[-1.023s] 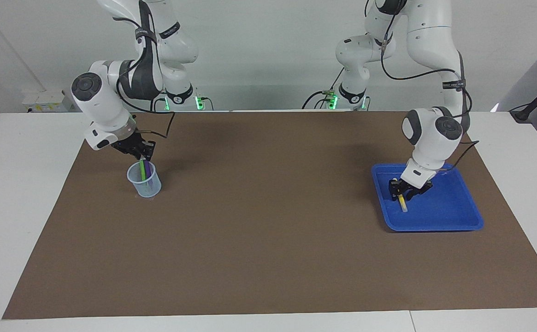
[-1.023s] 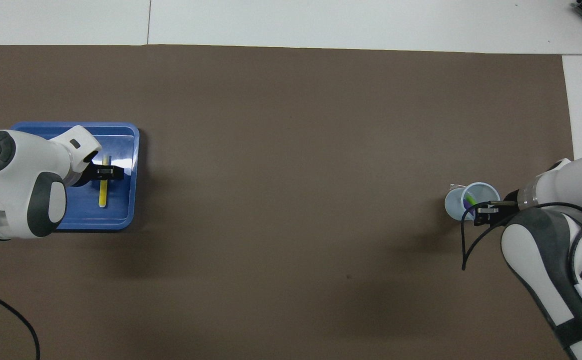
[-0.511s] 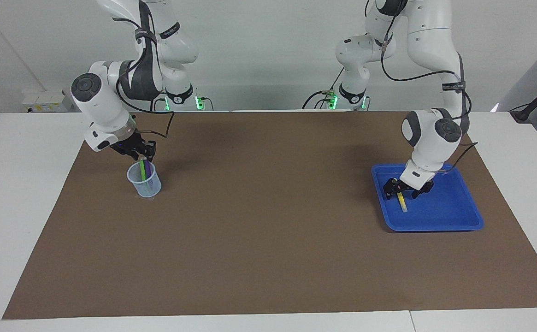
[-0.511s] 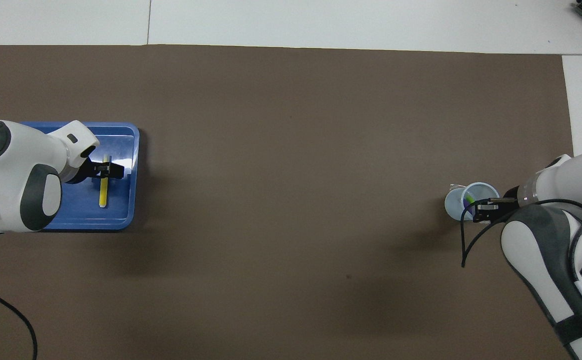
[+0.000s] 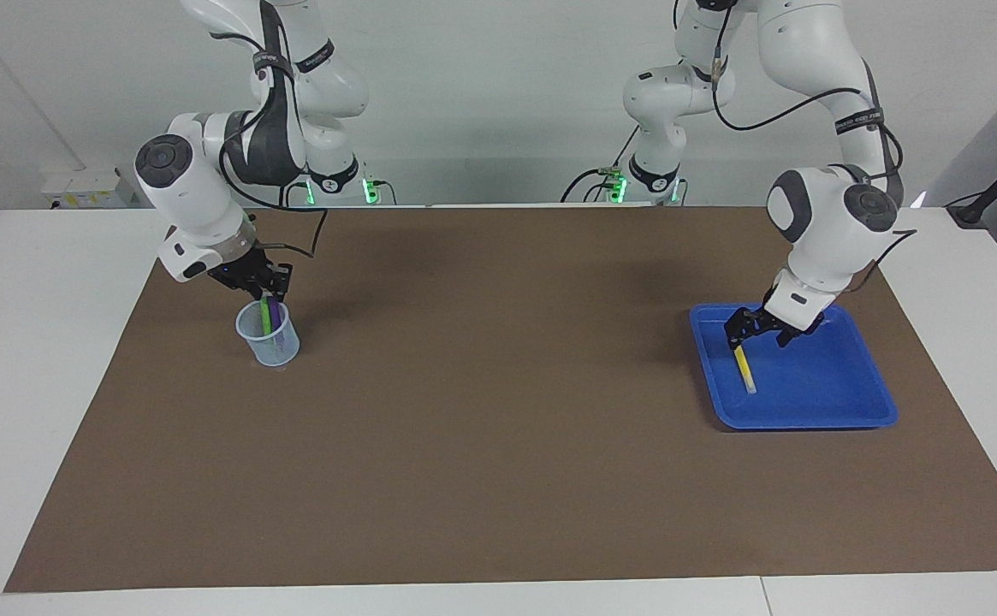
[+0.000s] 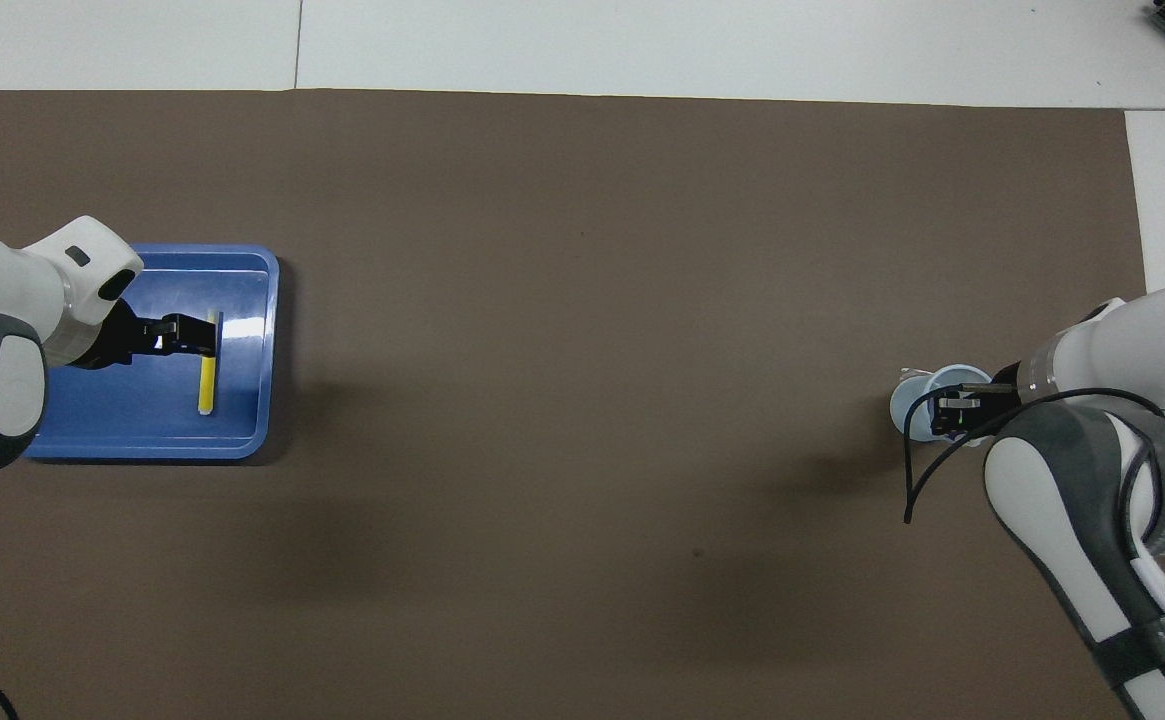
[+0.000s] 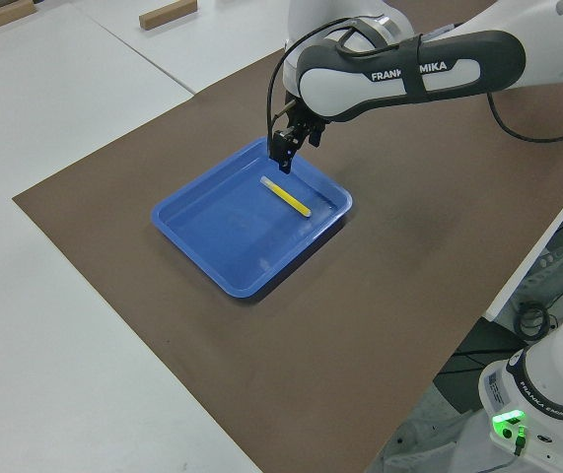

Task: Right arm passes pens to left for tray arrangement
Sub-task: 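Lower the yellow pen into the blue tray and open the left gripper, then raise the left gripper while the right gripper grasps the purple pen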

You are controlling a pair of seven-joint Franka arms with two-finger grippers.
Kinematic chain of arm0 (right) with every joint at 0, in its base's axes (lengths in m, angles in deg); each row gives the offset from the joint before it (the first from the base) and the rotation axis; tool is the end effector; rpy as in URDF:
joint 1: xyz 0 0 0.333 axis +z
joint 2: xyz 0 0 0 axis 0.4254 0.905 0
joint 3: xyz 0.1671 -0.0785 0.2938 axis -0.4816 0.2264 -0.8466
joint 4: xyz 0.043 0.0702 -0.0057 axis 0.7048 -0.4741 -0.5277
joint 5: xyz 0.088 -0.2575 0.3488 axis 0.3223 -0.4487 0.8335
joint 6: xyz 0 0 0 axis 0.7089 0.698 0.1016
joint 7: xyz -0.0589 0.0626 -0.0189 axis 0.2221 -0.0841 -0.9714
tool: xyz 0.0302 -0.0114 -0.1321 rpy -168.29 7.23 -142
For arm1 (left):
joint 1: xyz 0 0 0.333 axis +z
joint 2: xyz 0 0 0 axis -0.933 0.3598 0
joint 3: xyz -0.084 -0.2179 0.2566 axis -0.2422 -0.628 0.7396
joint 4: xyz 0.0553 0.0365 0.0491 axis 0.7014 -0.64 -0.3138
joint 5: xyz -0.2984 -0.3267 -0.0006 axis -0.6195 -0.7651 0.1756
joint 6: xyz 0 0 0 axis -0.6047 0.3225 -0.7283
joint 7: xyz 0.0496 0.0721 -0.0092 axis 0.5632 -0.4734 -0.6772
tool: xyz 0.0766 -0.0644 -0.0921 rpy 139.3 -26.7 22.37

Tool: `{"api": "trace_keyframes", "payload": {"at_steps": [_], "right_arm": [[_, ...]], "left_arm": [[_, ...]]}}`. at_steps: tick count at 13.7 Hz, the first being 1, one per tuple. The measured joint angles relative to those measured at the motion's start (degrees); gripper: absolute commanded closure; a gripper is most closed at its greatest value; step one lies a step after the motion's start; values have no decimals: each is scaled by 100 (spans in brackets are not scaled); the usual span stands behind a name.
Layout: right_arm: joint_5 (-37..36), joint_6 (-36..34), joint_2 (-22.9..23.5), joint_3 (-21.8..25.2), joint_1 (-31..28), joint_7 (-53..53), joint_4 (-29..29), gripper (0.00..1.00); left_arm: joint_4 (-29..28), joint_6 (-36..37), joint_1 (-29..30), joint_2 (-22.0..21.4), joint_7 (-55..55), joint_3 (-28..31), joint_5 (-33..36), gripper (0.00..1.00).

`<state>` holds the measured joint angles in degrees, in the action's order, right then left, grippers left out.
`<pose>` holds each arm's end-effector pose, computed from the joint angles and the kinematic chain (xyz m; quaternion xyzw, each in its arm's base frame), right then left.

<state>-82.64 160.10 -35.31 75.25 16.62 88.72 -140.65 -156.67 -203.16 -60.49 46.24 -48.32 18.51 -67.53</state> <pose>0.5464 -0.0105 0.3792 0.9961 -0.0610 -0.0630 0.0001 0.6093 -0.0099 0.3900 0.9997 0.0198 -0.0077 0.0146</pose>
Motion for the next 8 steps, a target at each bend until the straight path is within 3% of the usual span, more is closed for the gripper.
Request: {"api": "trace_keyframes", "payload": {"at_steps": [3, 8], "right_arm": [[0, 1, 14, -5, 17, 9, -8, 60], [0, -44, 17, 15, -8, -21, -25, 57]], "left_arm": [[37, 621, -112, -431, -733, -76, -339, 0], [51, 1062, -617, -1073, -2672, -134, -1059, 0]]}}
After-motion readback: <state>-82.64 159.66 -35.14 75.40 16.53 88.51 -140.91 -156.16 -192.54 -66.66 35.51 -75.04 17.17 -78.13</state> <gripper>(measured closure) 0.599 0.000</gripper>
